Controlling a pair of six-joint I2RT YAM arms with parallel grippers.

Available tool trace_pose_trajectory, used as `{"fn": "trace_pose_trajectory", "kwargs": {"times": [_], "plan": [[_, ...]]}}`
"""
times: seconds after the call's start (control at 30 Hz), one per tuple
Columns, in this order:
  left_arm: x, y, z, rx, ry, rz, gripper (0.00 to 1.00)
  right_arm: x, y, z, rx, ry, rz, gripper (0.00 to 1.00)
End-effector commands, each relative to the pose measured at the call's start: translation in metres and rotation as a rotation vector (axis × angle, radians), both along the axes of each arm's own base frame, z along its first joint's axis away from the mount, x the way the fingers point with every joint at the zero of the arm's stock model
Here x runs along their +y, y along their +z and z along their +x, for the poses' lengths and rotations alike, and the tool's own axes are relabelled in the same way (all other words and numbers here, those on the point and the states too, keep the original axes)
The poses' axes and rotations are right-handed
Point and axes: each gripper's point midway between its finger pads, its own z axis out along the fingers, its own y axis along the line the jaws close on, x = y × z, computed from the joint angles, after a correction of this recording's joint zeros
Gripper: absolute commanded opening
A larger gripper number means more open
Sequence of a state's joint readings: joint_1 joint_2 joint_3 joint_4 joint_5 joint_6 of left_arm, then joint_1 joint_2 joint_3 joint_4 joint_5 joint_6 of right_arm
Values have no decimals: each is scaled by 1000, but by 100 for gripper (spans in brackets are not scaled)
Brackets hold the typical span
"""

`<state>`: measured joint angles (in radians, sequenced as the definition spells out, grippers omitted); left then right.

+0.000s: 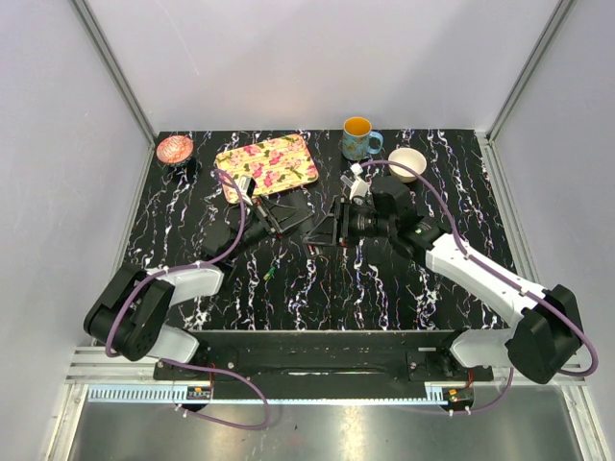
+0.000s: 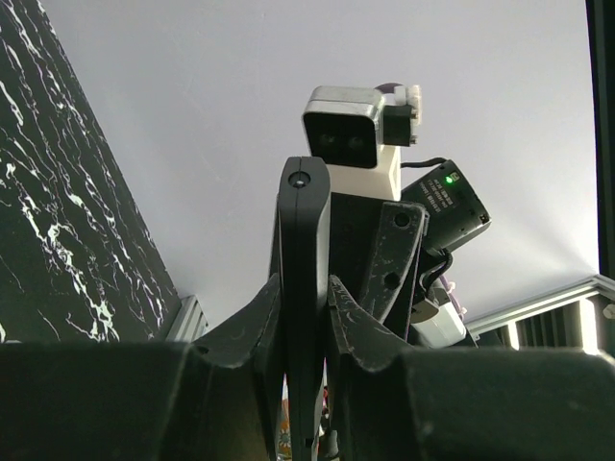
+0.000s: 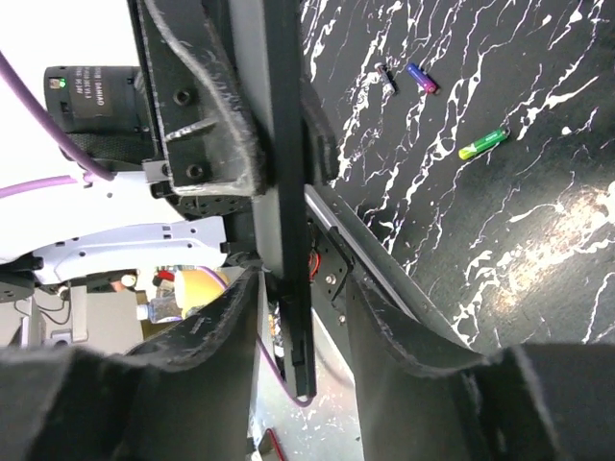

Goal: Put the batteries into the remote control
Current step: Load the battery into the remote control.

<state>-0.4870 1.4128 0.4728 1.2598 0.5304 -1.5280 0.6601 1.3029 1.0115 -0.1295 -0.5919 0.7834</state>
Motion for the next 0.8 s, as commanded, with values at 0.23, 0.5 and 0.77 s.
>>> {"fn": "trace_pose_trajectory", "kwargs": {"times": [0.23, 0.5, 0.77], "plan": [[8, 60, -23, -264, -26, -144, 0, 0, 19, 0, -48, -1, 45, 10], [7, 64, -22, -272, -28, -144, 0, 0, 11, 1, -34, 1, 13, 17], [7, 61, -22, -269, -25, -139, 0, -1, 10, 0, -33, -1, 4, 44]]}}
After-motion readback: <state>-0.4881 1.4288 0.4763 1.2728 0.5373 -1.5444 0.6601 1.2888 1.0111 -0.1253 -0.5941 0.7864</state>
